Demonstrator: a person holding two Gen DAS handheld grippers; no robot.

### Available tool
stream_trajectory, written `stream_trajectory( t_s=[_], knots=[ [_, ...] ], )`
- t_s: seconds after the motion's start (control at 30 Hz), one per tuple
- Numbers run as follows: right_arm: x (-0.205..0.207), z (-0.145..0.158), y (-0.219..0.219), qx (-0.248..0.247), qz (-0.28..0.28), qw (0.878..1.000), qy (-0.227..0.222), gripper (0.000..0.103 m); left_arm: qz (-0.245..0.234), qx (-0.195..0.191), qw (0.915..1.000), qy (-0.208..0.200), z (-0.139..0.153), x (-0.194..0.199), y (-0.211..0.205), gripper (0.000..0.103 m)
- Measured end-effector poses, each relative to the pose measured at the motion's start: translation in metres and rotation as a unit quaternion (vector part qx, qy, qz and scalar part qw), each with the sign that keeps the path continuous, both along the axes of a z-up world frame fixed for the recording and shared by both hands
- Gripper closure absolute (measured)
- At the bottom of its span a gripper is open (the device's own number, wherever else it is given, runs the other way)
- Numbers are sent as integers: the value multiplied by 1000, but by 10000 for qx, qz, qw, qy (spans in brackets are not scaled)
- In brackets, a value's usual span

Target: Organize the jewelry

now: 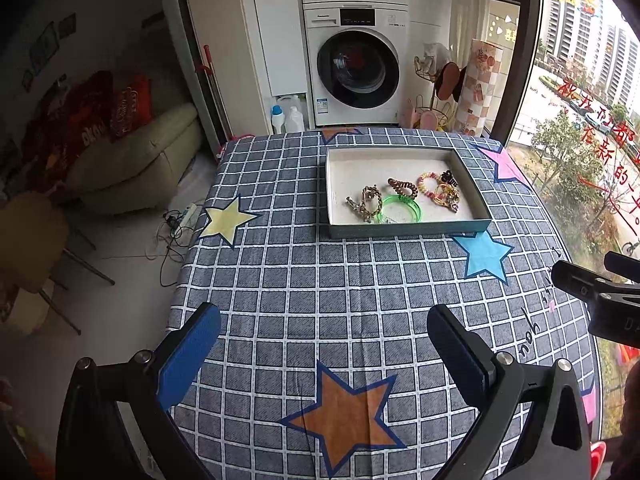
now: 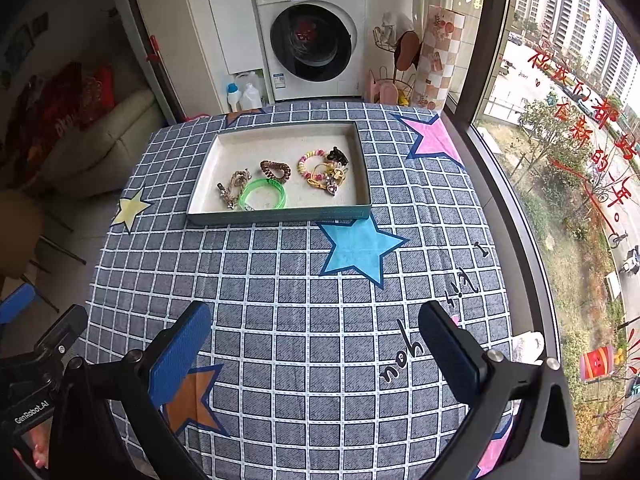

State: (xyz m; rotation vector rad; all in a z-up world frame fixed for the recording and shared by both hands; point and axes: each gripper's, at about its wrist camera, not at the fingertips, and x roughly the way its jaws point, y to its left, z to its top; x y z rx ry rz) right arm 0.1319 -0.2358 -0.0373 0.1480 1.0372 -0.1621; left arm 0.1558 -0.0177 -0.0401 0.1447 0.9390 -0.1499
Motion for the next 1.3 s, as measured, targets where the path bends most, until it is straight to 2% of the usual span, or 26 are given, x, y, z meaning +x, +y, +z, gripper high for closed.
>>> stream_trajectory(
  t_s=[0.33,0.53,1.3],
  knots=[
    [-29,38,-5,-162,269,9992,-251,0,177,-69,9995,-239,28,-24,-8,0],
    [-46,55,-11,-200,240,9986,-421,0,154,-128,9992,-339,41,-37,-15,0],
    [-74,81,-4,-514,51,9940,-964,0,-34,-107,9981,-608,57,-63,-24,0]
  ],
)
